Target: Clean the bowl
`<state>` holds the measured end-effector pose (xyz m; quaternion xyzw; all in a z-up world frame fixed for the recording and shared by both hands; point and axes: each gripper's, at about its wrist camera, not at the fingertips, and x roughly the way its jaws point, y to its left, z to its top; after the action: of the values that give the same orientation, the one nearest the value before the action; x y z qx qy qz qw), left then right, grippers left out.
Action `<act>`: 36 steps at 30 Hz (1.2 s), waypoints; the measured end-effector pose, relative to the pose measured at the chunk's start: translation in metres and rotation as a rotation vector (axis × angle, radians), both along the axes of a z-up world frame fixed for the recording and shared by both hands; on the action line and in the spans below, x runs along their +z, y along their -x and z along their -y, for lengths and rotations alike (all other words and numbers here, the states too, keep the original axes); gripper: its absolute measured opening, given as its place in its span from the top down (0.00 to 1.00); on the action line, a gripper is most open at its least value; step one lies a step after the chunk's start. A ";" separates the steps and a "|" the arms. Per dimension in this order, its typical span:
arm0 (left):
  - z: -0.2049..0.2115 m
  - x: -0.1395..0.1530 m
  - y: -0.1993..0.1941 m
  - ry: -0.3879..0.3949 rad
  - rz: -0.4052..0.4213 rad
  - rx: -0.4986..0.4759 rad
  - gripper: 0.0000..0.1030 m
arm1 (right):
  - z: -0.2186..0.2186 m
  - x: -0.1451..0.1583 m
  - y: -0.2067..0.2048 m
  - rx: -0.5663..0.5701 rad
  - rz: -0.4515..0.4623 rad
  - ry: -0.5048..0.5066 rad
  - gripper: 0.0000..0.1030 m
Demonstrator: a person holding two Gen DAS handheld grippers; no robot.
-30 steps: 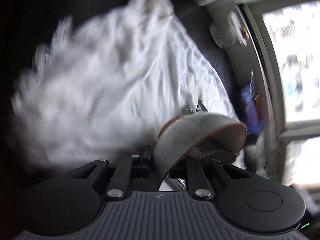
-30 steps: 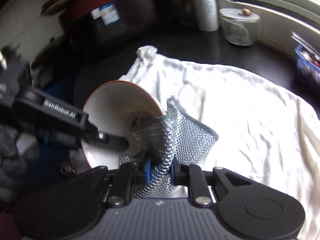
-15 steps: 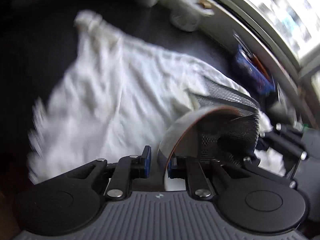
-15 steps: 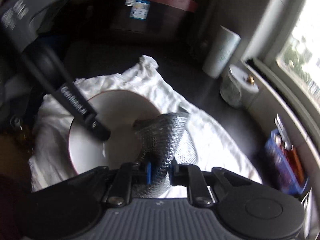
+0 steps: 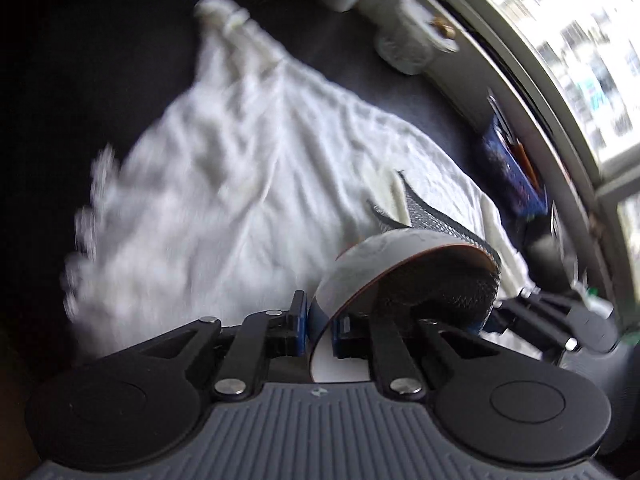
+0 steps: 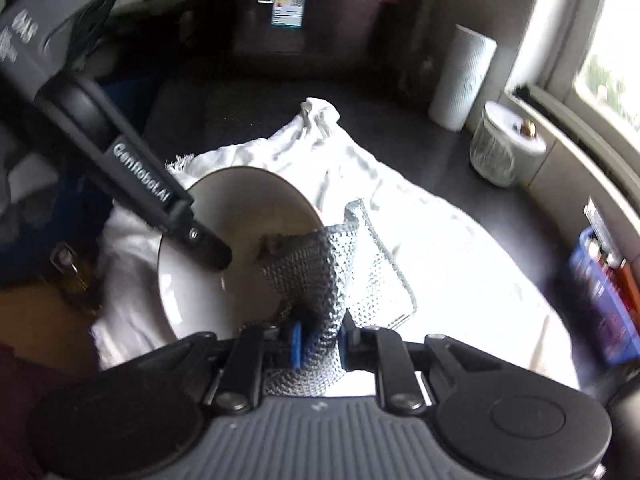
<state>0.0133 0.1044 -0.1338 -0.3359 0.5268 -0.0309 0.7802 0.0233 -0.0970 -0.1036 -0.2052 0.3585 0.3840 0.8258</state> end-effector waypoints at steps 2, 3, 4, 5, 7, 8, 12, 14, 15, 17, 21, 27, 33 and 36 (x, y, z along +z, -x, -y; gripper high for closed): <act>-0.006 -0.009 0.004 0.069 -0.017 0.043 0.89 | 0.001 -0.003 -0.001 -0.016 -0.042 -0.028 0.83; -0.008 -0.013 0.006 0.104 -0.026 0.065 0.88 | 0.005 -0.005 -0.005 -0.038 -0.085 -0.062 0.82; -0.012 -0.016 0.007 0.141 -0.032 0.088 0.88 | 0.008 -0.007 -0.008 -0.057 -0.124 -0.094 0.82; -0.015 -0.020 0.008 0.175 -0.042 0.112 0.88 | 0.011 -0.009 -0.011 -0.069 -0.152 -0.123 0.82; -0.019 -0.029 0.008 0.274 -0.069 0.165 0.88 | 0.018 -0.011 -0.013 -0.090 -0.183 -0.168 0.82; -0.020 -0.033 0.008 0.320 -0.080 0.188 0.88 | 0.021 -0.010 -0.013 -0.103 -0.173 -0.182 0.82; -0.013 -0.043 0.000 0.406 -0.087 0.194 0.88 | 0.019 0.002 -0.006 -0.096 -0.042 -0.129 0.83; -0.007 -0.044 -0.007 0.395 -0.084 0.171 0.88 | 0.018 0.006 -0.004 -0.092 0.013 -0.084 0.83; -0.003 -0.037 -0.010 0.338 -0.063 0.128 0.88 | 0.018 0.004 -0.003 -0.093 0.031 -0.059 0.83; 0.007 -0.022 -0.018 0.216 -0.019 0.039 0.88 | 0.016 0.004 0.000 -0.087 0.066 -0.014 0.82; 0.038 0.028 -0.025 -0.230 0.139 -0.217 0.87 | 0.009 0.009 0.002 -0.044 0.115 0.074 0.86; 0.077 0.063 -0.023 -0.578 0.278 -0.453 0.88 | -0.001 0.026 -0.004 0.080 0.163 0.173 0.87; 0.026 0.033 -0.031 -0.177 0.075 -0.175 0.87 | -0.003 0.021 -0.019 0.061 0.055 0.161 0.86; 0.010 0.019 -0.022 -0.058 0.018 -0.075 0.87 | -0.001 0.015 -0.024 0.031 -0.025 0.111 0.85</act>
<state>0.0353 0.0943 -0.1149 -0.2929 0.5326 -0.0478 0.7927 0.0473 -0.0961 -0.0882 -0.2515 0.3863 0.3785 0.8026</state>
